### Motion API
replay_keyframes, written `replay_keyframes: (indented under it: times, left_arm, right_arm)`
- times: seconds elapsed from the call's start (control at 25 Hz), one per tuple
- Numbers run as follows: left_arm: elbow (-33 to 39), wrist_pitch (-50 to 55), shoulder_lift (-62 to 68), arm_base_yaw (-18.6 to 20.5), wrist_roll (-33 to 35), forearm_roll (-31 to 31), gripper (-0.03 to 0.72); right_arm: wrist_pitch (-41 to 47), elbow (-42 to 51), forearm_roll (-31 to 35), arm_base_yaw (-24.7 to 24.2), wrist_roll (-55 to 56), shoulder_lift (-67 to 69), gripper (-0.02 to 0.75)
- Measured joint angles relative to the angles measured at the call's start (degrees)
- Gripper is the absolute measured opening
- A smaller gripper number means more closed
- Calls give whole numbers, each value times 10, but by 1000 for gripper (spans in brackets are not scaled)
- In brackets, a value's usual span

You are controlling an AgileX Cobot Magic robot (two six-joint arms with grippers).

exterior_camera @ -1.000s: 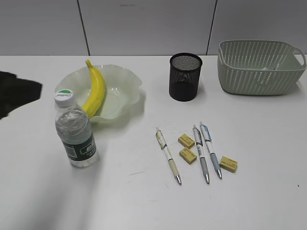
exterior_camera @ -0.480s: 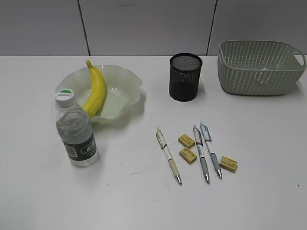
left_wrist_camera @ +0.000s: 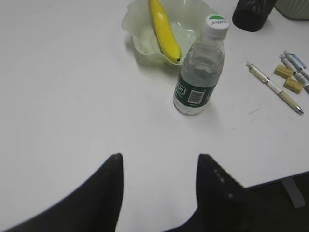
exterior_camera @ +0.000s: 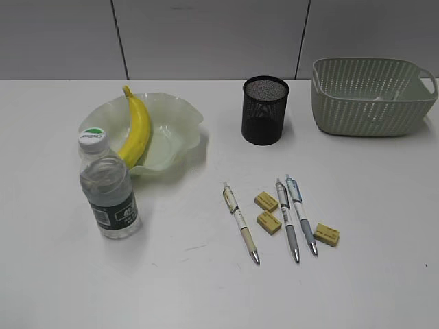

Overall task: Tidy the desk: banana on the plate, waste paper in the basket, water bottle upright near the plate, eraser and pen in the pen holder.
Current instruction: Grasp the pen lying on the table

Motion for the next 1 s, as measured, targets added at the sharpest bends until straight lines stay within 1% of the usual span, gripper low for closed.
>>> replay_keyframes:
  times: [0.12,0.24,0.44,0.68,0.84,0.92,1.0]
  left_arm:
    - [0,-4,0,0,31,1,363]
    - [0,-4,0,0,47,1,363]
    - [0,-6,-3,0,49,1,361]
    - [0,-7,-70,1,50,-1,360]
    - [0,-8,-72,1,50,-1,355]
    - [0,-8,-70,1,50,-1,355]
    - [0,-8,-70,1,50,-1,353]
  right_arm:
    - [0,0,0,0,0,0,355]
    - [0,0,0,0,1,0,354]
    - [0,0,0,0,1,0,354]
    - [0,0,0,0,1,0,353]
    - [-1,0,0,0,1,0,353]
    - [-5,-2,7,0,-1,-1,353]
    - [-18,-7,27,0,-15,4,353]
